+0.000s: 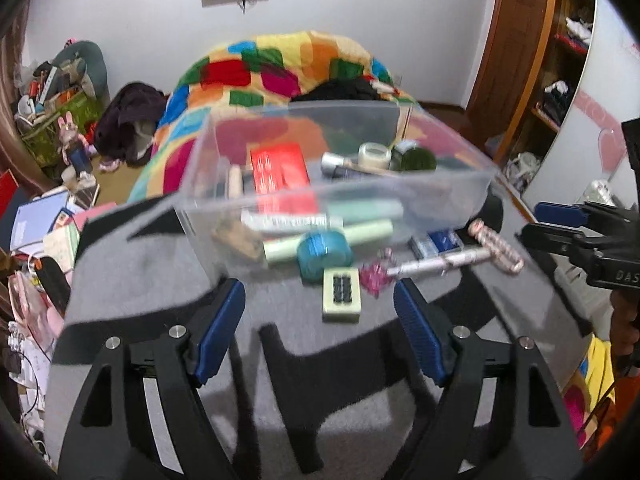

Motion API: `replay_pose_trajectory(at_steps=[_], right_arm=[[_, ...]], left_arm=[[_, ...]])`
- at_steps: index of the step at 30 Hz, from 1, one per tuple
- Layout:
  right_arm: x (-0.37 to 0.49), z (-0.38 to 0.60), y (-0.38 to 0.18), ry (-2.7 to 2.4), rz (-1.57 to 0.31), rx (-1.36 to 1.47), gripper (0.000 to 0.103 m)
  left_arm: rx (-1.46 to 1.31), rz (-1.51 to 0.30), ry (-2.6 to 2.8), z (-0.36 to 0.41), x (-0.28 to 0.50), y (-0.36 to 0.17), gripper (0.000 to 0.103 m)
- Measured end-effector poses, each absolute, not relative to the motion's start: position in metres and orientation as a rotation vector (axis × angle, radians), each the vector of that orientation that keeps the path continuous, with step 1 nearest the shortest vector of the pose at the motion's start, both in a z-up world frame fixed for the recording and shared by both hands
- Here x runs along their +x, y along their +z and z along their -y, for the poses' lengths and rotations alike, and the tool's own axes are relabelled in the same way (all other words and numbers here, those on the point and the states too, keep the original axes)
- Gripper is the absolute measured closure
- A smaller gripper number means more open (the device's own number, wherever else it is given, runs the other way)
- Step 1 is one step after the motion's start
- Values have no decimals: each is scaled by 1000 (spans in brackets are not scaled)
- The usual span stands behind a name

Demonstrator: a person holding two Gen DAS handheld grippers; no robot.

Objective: Organize objects
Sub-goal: 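Grasp the green dotted square with the left tool while the right tool grasps the pink-white braided cord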

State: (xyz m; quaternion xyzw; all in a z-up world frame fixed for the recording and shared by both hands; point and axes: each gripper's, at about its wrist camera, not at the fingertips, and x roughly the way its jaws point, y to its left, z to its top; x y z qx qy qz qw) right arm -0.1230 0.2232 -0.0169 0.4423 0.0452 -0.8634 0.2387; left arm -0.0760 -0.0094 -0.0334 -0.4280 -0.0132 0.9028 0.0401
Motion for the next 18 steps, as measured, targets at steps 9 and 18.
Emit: replay_pose_trajectory(at_steps=[9, 18], right_arm=[[-118, -236, -58, -2333, -164, 1349, 45], [-126, -230, -65, -2370, -183, 1327, 61]], left_arm=[[-1402, 17, 2710, 5, -77, -54, 41], [-1428, 8, 2690, 0, -95, -58, 52]])
